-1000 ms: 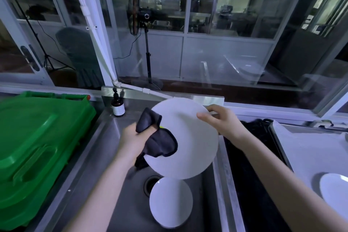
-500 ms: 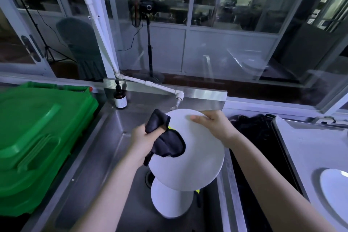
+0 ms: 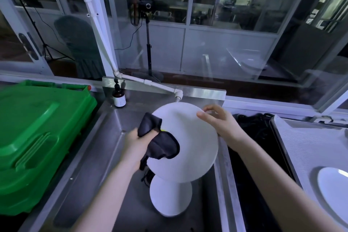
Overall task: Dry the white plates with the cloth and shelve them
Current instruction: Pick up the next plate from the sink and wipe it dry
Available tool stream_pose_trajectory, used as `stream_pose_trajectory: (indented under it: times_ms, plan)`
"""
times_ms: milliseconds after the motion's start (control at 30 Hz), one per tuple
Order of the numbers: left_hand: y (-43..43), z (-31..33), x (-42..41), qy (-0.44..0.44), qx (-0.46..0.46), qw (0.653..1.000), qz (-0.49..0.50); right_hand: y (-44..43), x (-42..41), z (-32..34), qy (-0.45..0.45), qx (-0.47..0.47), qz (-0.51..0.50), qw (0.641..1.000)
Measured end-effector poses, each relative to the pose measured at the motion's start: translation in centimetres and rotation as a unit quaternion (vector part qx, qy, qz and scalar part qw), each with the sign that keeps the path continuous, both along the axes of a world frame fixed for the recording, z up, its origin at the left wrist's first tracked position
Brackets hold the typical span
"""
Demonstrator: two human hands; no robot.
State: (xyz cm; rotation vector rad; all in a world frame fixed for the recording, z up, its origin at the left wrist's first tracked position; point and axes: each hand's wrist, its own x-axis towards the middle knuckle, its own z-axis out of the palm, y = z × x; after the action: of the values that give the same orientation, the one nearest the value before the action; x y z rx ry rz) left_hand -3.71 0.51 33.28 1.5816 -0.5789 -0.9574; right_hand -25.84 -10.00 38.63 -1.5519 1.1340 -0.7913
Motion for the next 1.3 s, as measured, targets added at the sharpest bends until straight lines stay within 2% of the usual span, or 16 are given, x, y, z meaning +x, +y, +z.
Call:
stream_pose_trajectory:
  times_ms: [100, 167, 267, 367, 433, 500, 533, 600, 700, 800, 900, 1000, 1100, 1167, 1233, 1300]
  plan:
    - [-0.9, 1.8, 0.9, -0.093, -0.015, 0.99, -0.108, -0.9, 1.0, 1.5, 0.165, -0.08, 0.131, 0.974]
    - [-1.6, 2.4, 1.2, -0.148, -0.029, 0.975, -0.164, -0.6, 1.8, 1.5, 0.19, -0.09, 0.176, 0.962]
    - [-1.9, 2.7, 1.1, -0.18, -0.031, 0.964, -0.194, 0.2, 2.4, 1.1, 0.157, -0.094, 0.158, 0.97]
    - [-1.4, 1.7, 0.7, -0.11, -0.019, 0.987, -0.114, 0.1, 2.1, 1.1, 0.098, -0.073, 0.093, 0.988]
    - [-0.9, 0.7, -0.5, -0.007, -0.009, 1.0, -0.002, 0.2, 2.0, 0.7, 0.043, -0.045, -0.016, 0.998]
    - [-0.8, 0.0, -2.1, 0.127, -0.008, 0.985, 0.114, 0.9, 2.7, -0.6, -0.052, 0.006, -0.153, 0.987]
    - [-0.9, -0.2, -2.8, 0.168, -0.01, 0.974, 0.15, 1.5, 3.3, -1.4, -0.105, 0.04, -0.209, 0.971]
    - [-0.9, -0.5, -3.3, 0.181, -0.002, 0.97, 0.163, 2.5, 3.8, -3.2, -0.149, 0.083, -0.253, 0.952]
    - [-0.8, -0.4, -1.8, 0.13, 0.014, 0.981, 0.145, 2.3, 2.7, -3.0, -0.087, 0.056, -0.164, 0.981]
    - [-0.9, 0.5, -0.1, 0.04, 0.007, 0.997, 0.065, 0.2, 1.2, 0.0, -0.028, -0.009, -0.052, 0.998]
    - [-1.7, 1.9, 0.9, -0.051, -0.01, 0.997, -0.051, -1.2, 1.1, 2.0, 0.112, -0.066, 0.097, 0.987]
    - [-2.3, 2.7, 0.9, -0.111, -0.01, 0.984, -0.14, -1.1, 1.8, 1.6, 0.143, -0.068, 0.139, 0.978]
    - [-2.2, 2.5, 0.8, -0.106, -0.013, 0.986, -0.131, -0.8, 1.9, 0.8, 0.108, -0.083, 0.093, 0.986]
    - [-1.7, 1.6, 0.4, -0.067, -0.003, 0.996, -0.064, -0.5, 1.9, 0.1, 0.069, -0.068, 0.024, 0.995]
    - [-1.2, 0.3, -0.7, 0.031, 0.017, 0.998, 0.046, 0.3, 2.5, -1.0, -0.02, -0.015, -0.103, 0.994]
    - [-0.9, -0.6, -2.3, 0.138, 0.027, 0.982, 0.127, 1.7, 3.8, -2.4, -0.125, 0.051, -0.234, 0.963]
